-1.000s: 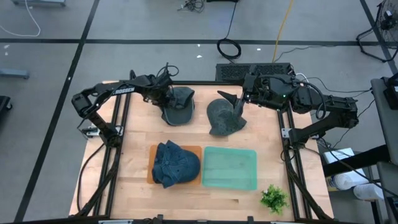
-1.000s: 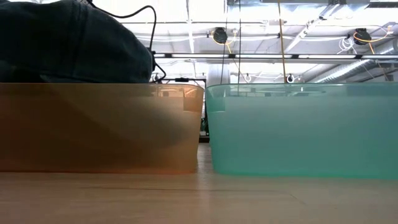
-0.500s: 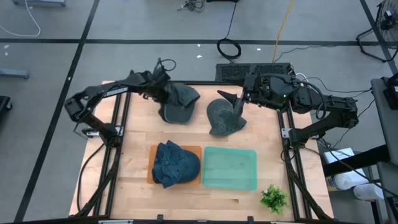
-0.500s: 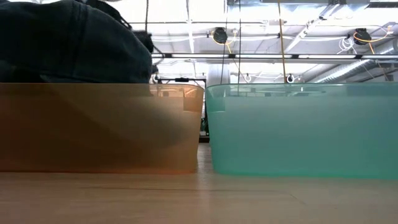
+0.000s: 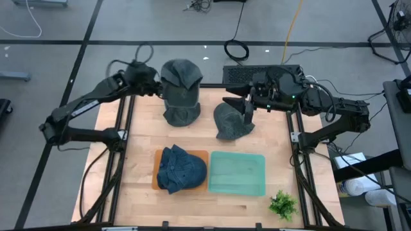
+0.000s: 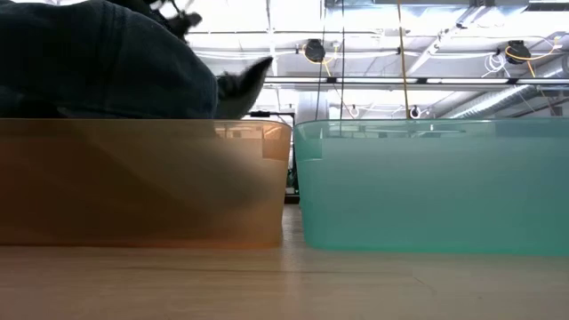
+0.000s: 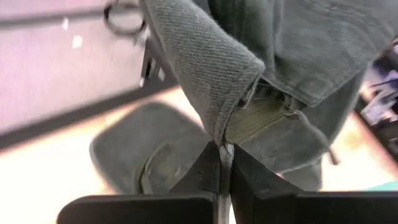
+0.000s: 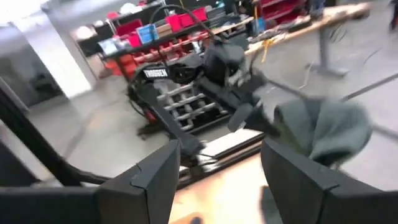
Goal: Pick & Place hat
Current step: Put the top left gray cap into the blue green bin
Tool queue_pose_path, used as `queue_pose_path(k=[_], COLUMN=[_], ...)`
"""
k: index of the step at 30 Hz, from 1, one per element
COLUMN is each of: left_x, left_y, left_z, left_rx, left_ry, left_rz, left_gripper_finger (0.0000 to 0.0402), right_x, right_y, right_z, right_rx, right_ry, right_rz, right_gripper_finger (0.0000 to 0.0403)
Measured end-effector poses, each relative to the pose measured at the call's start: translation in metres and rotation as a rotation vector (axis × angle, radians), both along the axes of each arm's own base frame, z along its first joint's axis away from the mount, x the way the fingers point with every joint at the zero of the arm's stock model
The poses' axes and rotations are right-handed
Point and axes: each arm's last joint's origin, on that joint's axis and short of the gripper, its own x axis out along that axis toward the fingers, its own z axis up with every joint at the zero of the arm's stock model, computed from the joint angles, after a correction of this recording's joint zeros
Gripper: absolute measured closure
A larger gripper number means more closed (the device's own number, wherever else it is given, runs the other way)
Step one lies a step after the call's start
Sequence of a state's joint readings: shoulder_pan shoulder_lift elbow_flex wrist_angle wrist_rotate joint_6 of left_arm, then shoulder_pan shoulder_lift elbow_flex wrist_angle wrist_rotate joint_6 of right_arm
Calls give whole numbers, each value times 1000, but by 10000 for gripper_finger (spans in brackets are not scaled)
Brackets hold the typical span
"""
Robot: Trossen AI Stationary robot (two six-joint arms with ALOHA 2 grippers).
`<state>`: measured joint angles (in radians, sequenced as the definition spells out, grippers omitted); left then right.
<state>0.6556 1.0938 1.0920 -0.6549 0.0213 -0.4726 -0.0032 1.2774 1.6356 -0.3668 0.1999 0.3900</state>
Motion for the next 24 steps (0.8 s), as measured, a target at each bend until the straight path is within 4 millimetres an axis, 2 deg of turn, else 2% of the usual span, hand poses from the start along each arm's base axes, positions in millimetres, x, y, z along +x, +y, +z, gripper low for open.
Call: queue_pose_path(k=[6, 14, 24], left_x=[-15, -32, -27], left_y=[-22, -45, -68], left_z=[27, 46, 72], left_rx=[172, 322, 634], left_ry=[-101, -141, -146], left_rz=[-13, 25, 39], left_gripper_finger=[392, 392, 392], right_x=[0, 0, -1], right_y=[0, 0, 0], right_z=[3, 13, 23], right_rx=[90, 100, 339], right_ry=[-52, -156, -293], right_rz=[37, 65, 76], right_gripper_finger=[190, 190, 190])
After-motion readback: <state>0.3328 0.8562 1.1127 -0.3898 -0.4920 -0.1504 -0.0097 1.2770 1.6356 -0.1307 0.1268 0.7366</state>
